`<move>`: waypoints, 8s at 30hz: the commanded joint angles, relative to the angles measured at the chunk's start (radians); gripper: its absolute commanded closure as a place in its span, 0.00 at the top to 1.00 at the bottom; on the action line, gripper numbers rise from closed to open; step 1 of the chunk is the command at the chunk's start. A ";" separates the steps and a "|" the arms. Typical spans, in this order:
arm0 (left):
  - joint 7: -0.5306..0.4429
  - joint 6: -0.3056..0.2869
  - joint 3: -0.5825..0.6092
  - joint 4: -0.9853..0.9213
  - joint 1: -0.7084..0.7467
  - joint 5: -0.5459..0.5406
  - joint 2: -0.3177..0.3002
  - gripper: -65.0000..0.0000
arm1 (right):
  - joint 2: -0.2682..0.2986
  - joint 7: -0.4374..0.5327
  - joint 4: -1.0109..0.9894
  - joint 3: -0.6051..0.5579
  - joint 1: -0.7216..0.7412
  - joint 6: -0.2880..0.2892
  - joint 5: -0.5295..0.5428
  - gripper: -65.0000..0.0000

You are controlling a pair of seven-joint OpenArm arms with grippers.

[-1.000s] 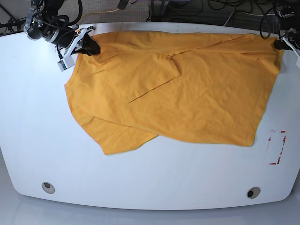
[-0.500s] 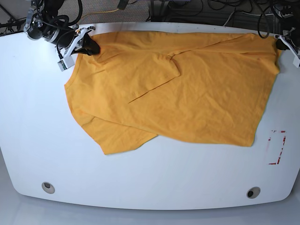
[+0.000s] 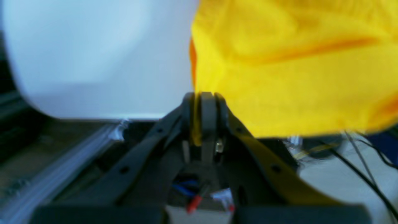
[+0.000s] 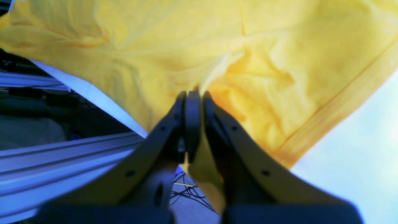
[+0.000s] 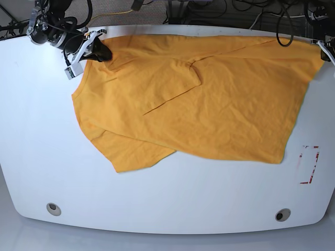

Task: Fold the T-shirt properly
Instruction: 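Drag the held shirt edge with both grippers to straighten it, then release the edge and move both grippers to the shirt's hem corners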

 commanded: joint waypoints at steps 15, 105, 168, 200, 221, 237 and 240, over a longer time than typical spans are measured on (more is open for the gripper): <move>-0.005 -0.002 0.104 0.001 -0.317 0.092 -0.001 0.04 | 0.016 0.013 0.013 0.010 0.017 0.006 0.018 0.00; -0.444 -0.002 0.356 -0.450 -0.190 0.370 0.056 0.54 | 0.211 0.018 -0.157 0.163 -0.032 0.006 -0.195 0.54; -0.306 0.044 0.110 -0.055 -0.380 0.364 0.184 0.54 | 0.130 0.506 -1.053 -0.164 0.993 0.006 -0.660 0.54; -0.309 0.314 0.101 -0.361 -0.578 0.365 0.113 0.88 | 0.028 0.671 -1.280 -0.329 1.094 0.006 -0.663 0.01; -0.486 0.312 0.320 -0.687 -0.669 0.357 0.090 0.85 | 0.033 0.668 -1.279 -0.329 1.090 0.006 -0.663 0.00; -0.601 0.312 0.417 -0.648 -0.703 0.364 0.105 0.01 | 0.048 0.566 -1.033 -0.329 1.056 0.006 -0.663 0.00; -0.599 0.312 0.418 -0.622 -0.715 0.360 0.107 0.01 | 0.062 0.526 -0.969 -0.329 1.048 0.006 -0.662 0.00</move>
